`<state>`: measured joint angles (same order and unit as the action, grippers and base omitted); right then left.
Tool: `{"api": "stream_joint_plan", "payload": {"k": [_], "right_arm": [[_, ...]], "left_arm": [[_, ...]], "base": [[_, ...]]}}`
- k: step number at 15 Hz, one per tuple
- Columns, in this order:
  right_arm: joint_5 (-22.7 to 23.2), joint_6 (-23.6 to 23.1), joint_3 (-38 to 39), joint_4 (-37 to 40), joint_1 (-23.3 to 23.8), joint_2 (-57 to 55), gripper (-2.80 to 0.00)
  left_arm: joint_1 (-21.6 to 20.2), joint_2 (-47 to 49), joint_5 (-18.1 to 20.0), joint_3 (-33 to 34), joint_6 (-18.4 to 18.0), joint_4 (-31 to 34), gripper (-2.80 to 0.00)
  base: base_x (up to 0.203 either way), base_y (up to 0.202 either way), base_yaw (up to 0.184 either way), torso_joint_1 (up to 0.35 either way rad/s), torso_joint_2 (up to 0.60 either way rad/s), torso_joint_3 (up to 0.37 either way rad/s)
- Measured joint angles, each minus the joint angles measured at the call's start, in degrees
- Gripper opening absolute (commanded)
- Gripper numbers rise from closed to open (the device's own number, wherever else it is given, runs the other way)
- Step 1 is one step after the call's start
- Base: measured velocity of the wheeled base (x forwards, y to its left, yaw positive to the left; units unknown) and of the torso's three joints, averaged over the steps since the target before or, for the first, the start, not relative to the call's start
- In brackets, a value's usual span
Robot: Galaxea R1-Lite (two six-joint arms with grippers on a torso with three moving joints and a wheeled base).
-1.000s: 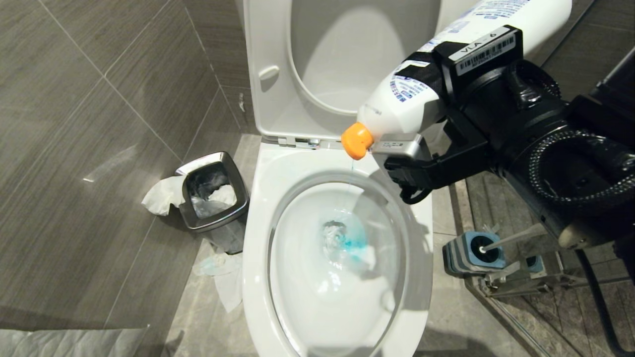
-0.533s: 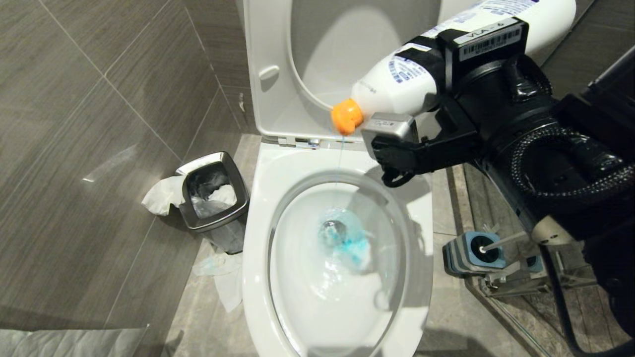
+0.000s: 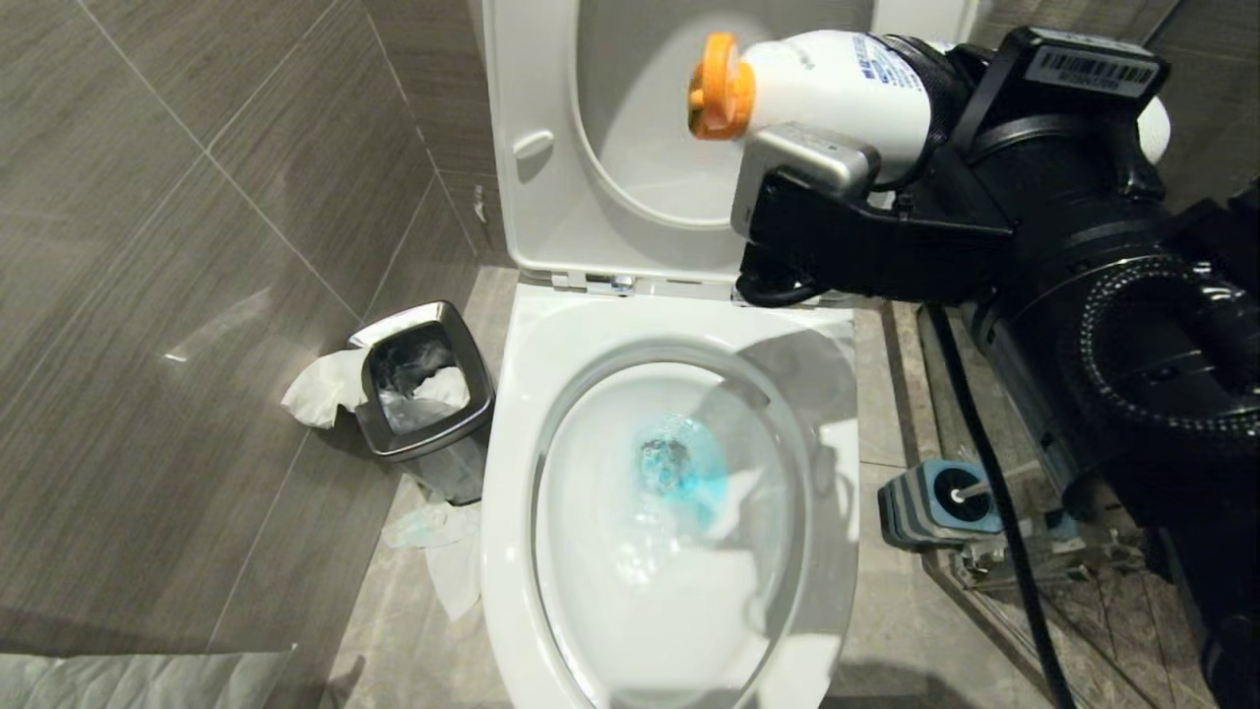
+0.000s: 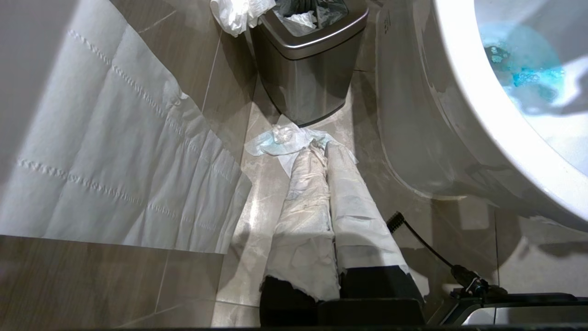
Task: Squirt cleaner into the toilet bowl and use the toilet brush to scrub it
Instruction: Pour in the cleaning agent, then place the cleaning agent on the floor
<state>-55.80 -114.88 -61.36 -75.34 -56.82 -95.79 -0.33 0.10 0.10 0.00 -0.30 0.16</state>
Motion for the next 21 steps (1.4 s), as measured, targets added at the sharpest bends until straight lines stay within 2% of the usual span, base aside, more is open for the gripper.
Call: {"api": "stream_joint_plan", "payload": {"k": [4,12,16,21], "right_arm": [[-3.1,11.1,0.2,-5.9,-0.8,-1.9,-2.8],[-10.9,25.9,-0.4,-6.0,-0.9,-2.1,-2.8],[-16.8,29.4,-4.9,-6.0,-0.8,-2.1,-2.8],[-27.7,29.3,-7.9,-5.4,-0.8,0.2,-2.8]], "left_arm": [[0.0,0.0,0.0,0.0,0.0,0.0,-2.8],[0.0,0.0,0.0,0.0,0.0,0.0,-2.8],[0.0,0.0,0.0,0.0,0.0,0.0,-2.8],[0.0,0.0,0.0,0.0,0.0,0.0,-2.8]], "base": [[0.0,0.0,0.0,0.0,0.0,0.0],[0.0,0.0,0.0,0.0,0.0,0.0],[0.0,0.0,0.0,0.0,0.0,0.0],[0.0,0.0,0.0,0.0,0.0,0.0]]}}
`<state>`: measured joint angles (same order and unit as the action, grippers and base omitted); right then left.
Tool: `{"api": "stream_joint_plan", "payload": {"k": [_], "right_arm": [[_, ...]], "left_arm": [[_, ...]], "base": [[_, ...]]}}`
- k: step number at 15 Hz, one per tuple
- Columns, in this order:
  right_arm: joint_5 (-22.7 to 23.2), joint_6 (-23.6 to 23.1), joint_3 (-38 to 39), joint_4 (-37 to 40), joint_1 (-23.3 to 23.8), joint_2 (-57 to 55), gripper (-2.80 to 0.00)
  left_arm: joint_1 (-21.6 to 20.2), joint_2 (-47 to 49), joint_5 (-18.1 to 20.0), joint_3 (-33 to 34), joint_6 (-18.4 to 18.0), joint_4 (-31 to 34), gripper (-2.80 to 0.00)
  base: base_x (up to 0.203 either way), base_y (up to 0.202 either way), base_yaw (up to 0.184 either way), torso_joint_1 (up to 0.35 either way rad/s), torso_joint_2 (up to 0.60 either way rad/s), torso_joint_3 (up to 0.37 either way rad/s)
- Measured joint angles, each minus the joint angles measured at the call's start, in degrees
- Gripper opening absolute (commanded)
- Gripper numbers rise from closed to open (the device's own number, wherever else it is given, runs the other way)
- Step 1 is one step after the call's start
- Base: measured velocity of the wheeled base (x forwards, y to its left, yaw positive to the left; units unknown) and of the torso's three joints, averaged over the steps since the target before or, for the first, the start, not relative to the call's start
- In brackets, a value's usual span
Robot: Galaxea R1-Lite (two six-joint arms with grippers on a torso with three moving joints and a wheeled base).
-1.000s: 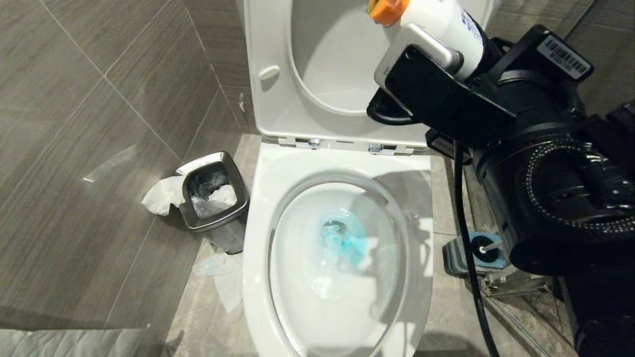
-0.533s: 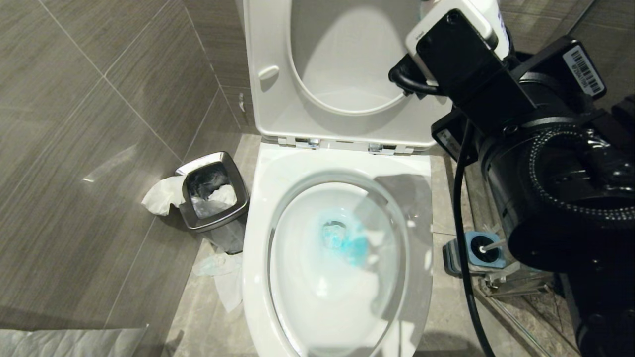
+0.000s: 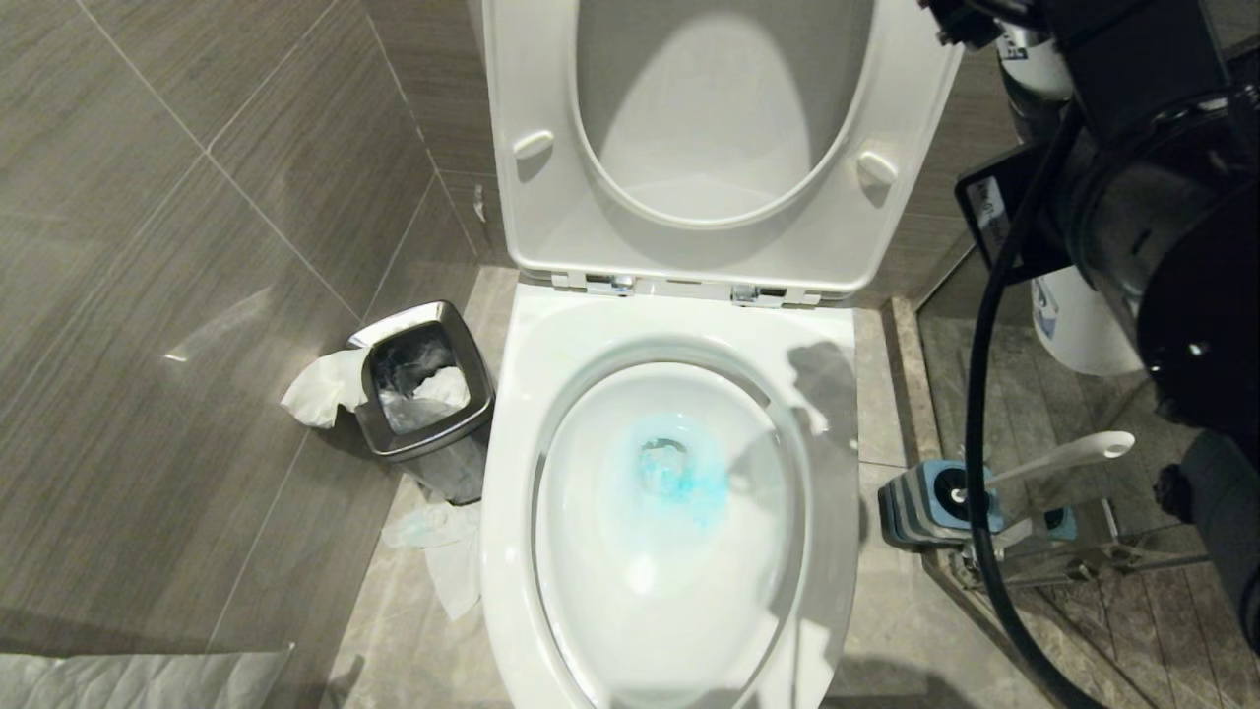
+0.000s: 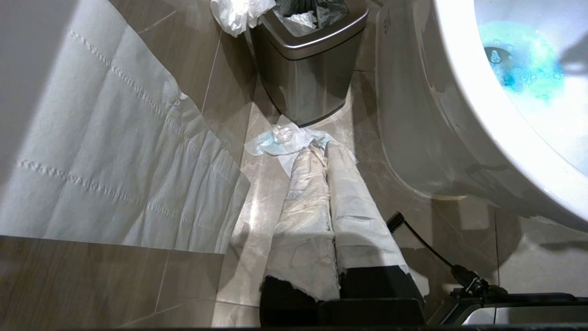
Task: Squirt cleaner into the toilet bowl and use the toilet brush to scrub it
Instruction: Place the cleaning agent on the floor
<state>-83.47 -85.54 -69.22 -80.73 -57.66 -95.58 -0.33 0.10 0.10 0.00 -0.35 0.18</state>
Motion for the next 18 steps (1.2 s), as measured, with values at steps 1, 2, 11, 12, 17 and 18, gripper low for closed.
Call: {"api": "stream_joint_plan", "payload": {"k": [1,2,11,12,17,18], "right_arm": [[-1.3,-0.1,-0.1,0.0,0.0,0.7,-2.8],[-2.4,-0.2,-0.2,0.1,0.1,1.3,-2.8],[-3.7,-1.4,-1.0,5.7,0.1,6.3,-2.8],[-3.7,-1.4,-0.9,5.9,0.1,6.3,-2.8],[-3.7,-1.7,0.6,15.1,1.0,6.8,-2.8],[-3.7,-1.7,0.6,17.5,2.0,7.0,-2.8]], "left_arm": [[0.0,0.0,0.0,0.0,0.0,0.0,-2.8],[0.0,0.0,0.0,0.0,0.0,0.0,-2.8],[0.0,0.0,0.0,0.0,0.0,0.0,-2.8],[0.0,0.0,0.0,0.0,0.0,0.0,-2.8],[0.0,0.0,0.0,0.0,0.0,0.0,-2.8],[0.0,0.0,0.0,0.0,0.0,0.0,-2.8]], "base": [[0.0,0.0,0.0,0.0,0.0,0.0],[0.0,0.0,0.0,0.0,0.0,0.0],[0.0,0.0,0.0,0.0,0.0,0.0],[0.0,0.0,0.0,0.0,0.0,0.0],[0.0,0.0,0.0,0.0,0.0,0.0],[0.0,0.0,0.0,0.0,0.0,0.0]]}}
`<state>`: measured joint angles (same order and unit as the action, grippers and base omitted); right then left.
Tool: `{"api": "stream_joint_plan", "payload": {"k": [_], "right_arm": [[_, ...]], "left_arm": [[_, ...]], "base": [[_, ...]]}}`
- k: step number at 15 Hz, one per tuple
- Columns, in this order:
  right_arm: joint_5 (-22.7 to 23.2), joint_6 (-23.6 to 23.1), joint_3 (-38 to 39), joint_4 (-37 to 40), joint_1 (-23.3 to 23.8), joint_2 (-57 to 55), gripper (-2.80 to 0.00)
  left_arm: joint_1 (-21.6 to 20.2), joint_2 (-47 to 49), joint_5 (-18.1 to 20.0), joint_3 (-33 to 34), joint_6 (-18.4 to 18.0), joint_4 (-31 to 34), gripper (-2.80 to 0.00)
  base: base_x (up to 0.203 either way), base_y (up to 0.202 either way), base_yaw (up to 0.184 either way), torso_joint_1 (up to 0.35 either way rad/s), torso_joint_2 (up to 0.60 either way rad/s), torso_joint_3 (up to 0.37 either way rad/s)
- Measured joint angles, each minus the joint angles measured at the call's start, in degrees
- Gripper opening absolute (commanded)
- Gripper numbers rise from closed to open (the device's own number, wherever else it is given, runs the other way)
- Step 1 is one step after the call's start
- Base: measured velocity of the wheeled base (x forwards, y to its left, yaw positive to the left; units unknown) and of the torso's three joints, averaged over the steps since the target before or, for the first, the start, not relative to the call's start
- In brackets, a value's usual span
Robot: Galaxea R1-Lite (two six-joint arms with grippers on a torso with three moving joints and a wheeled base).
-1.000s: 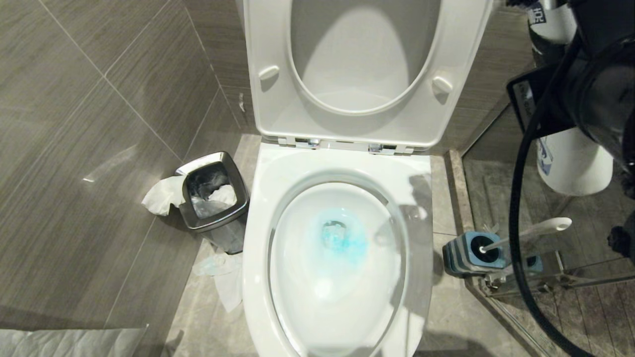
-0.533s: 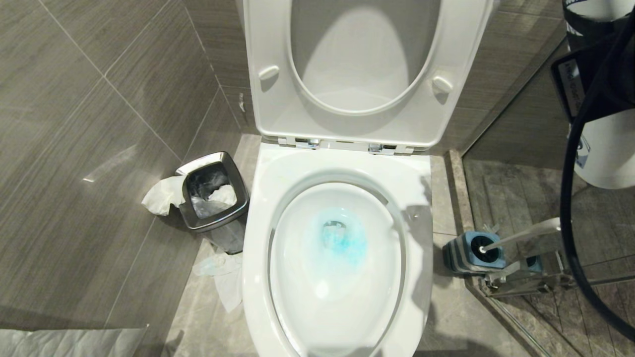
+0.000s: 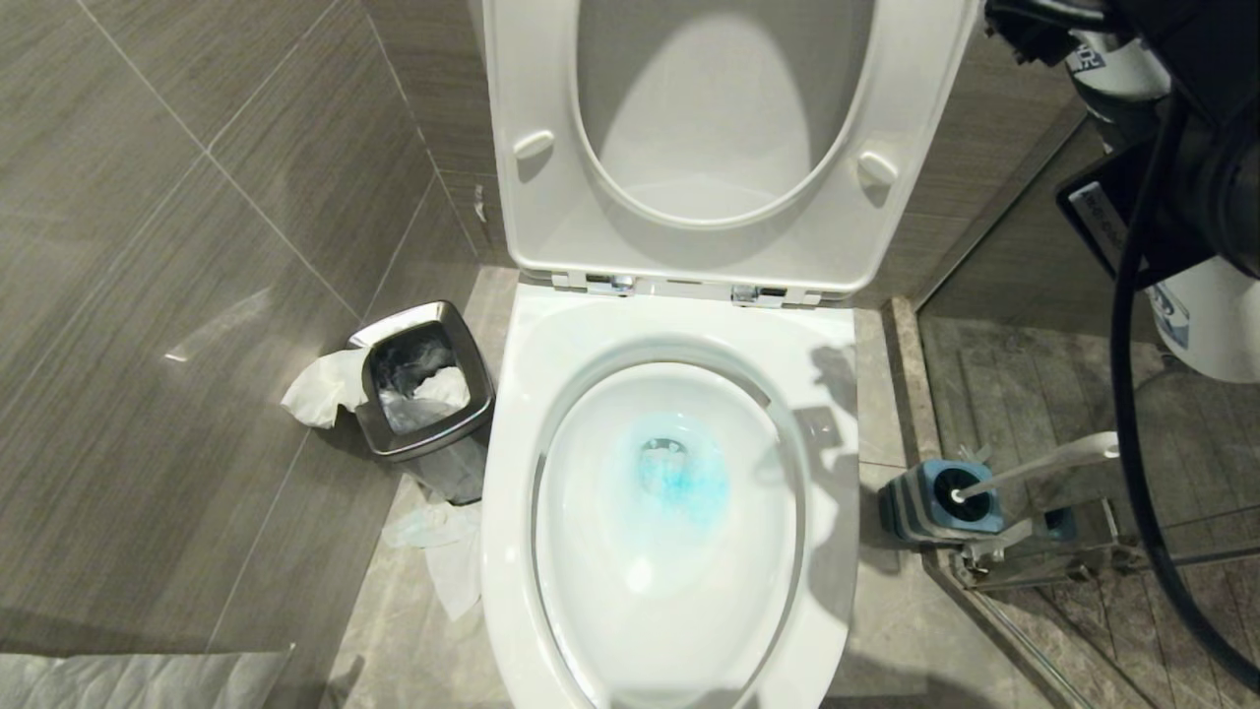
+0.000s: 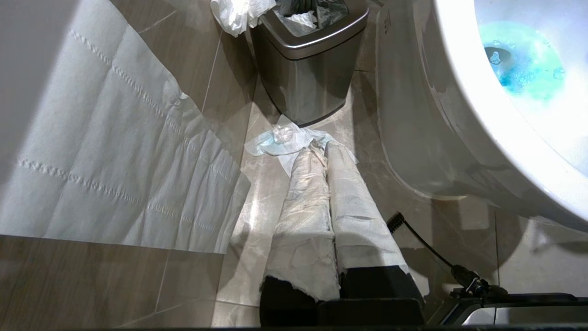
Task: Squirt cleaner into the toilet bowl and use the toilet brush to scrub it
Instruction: Place the cleaning agent on the floor
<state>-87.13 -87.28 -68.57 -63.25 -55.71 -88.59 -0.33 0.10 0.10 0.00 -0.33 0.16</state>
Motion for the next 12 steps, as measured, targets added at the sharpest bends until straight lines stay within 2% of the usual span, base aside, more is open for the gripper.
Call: {"api": "stream_joint_plan", "payload": {"k": [3,7,10,12], "right_arm": [[0.6,0.0,-0.3,5.3,3.2,1.0,-2.8],[8.6,0.5,0.0,13.8,9.0,4.4,-2.8],[10.2,1.0,0.7,15.9,11.0,7.0,-2.8],[13.2,4.4,1.1,21.1,12.6,8.4,-2.8]], "left_arm": [[0.0,0.0,0.0,0.0,0.0,0.0,-2.8],[0.0,0.0,0.0,0.0,0.0,0.0,-2.8],[0.0,0.0,0.0,0.0,0.0,0.0,-2.8],[0.0,0.0,0.0,0.0,0.0,0.0,-2.8]], "base": [[0.0,0.0,0.0,0.0,0.0,0.0],[0.0,0.0,0.0,0.0,0.0,0.0],[0.0,0.0,0.0,0.0,0.0,0.0],[0.0,0.0,0.0,0.0,0.0,0.0]]}}
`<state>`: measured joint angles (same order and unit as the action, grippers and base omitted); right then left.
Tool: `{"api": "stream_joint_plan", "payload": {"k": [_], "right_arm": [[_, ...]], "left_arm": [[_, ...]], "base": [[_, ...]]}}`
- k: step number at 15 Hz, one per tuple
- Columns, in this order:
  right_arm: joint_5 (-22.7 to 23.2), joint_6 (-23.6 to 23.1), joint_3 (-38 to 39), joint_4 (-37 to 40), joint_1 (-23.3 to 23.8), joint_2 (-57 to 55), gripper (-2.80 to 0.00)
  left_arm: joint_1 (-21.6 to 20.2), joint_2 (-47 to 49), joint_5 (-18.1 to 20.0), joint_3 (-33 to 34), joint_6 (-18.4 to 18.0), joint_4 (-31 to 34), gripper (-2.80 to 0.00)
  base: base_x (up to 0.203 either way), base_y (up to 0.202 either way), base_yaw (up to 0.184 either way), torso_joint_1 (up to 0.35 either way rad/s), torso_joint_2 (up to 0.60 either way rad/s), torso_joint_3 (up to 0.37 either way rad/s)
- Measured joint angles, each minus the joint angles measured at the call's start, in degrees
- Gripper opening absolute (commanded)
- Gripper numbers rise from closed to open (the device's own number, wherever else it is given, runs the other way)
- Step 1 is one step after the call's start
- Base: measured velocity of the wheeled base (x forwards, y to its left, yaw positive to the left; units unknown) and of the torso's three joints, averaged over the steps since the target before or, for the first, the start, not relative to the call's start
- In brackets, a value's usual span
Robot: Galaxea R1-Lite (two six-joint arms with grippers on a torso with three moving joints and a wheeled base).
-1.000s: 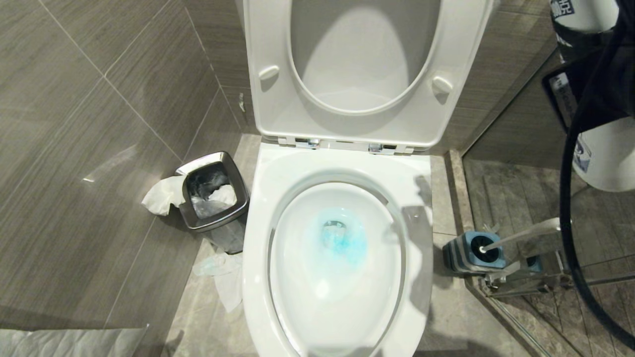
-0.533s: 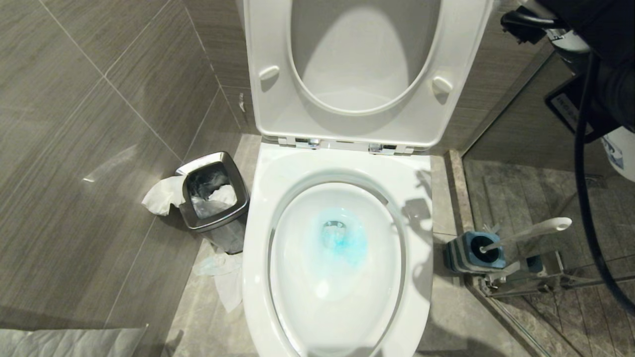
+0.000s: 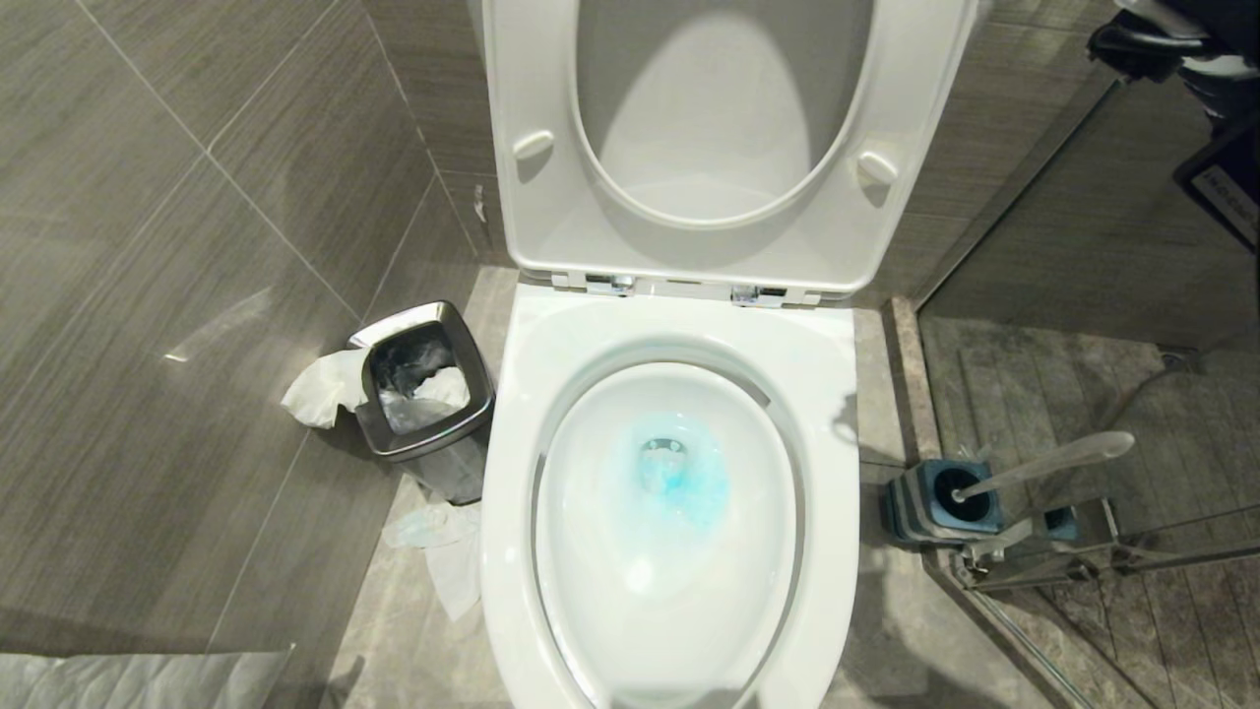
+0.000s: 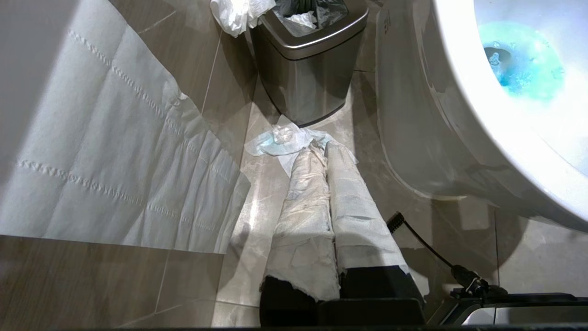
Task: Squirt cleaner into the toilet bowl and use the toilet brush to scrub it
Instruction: Place the cleaning agent on the floor
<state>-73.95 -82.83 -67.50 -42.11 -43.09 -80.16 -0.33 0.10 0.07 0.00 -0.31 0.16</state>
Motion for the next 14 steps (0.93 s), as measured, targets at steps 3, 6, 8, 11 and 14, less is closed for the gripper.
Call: {"api": "stream_joint_plan", "payload": {"k": [3,6,8,11,14], "right_arm": [[8.3,15.4,-0.4,11.8,1.5,1.6,-2.8],[18.4,34.9,-2.1,26.6,4.6,3.3,-2.8],[26.0,46.9,-3.0,34.8,8.4,4.9,-2.8],[36.8,59.7,-3.2,39.2,14.8,7.6,-2.8],[47.4,68.0,-2.6,39.5,20.9,8.9,-2.8]], "left_arm": [[0.0,0.0,0.0,0.0,0.0,0.0,-2.8],[0.0,0.0,0.0,0.0,0.0,0.0,-2.8],[0.0,0.0,0.0,0.0,0.0,0.0,-2.8],[0.0,0.0,0.0,0.0,0.0,0.0,-2.8],[0.0,0.0,0.0,0.0,0.0,0.0,-2.8]], "base": [[0.0,0.0,0.0,0.0,0.0,0.0],[0.0,0.0,0.0,0.0,0.0,0.0],[0.0,0.0,0.0,0.0,0.0,0.0],[0.0,0.0,0.0,0.0,0.0,0.0],[0.0,0.0,0.0,0.0,0.0,0.0]]}}
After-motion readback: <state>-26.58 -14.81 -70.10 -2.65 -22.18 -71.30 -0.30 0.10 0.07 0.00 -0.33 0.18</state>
